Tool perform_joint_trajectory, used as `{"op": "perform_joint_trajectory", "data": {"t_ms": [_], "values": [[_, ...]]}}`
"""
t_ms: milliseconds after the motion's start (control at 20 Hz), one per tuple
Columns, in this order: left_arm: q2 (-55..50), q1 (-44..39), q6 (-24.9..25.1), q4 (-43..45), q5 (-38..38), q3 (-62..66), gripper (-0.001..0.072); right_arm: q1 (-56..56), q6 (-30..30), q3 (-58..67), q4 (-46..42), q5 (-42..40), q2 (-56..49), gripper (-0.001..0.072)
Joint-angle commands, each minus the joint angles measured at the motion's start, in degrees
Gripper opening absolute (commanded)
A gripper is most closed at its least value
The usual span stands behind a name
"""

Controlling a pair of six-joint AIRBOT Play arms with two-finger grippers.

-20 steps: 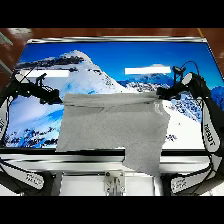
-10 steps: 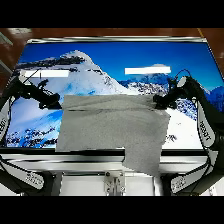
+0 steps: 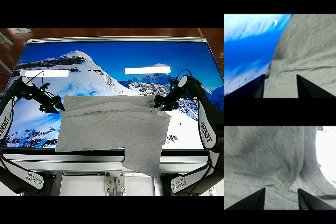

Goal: Fold the shirts.

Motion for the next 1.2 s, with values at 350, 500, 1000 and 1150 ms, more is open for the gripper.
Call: {"op": "perform_joint_trajectory", "data": {"t_ms": [350, 500, 1000, 1150], "values": [[24.41, 12.48, 7.45, 0.02, -7.41, -25.94, 0.0666, -23.45, -10.6, -10.86, -5.55, 17.79, 21.51, 0.0635], [29.83, 17.55, 10.97, -1.79, -2.21, -42.16, 0.0664, -30.34, -12.96, -18.45, 0.79, 14.97, 25.64, 0.0634], [25.55, 19.28, 16.98, -7.26, 4.83, -52.24, 0.0663, -31.43, -13.53, -22.77, 3.91, 11.45, 25.77, 0.0635], [24.35, 18.49, 16.98, -7.8, 5.2, -52.26, 0.0662, -31.43, -13.53, -22.77, 3.91, 11.52, 25.77, 0.0635]]}}
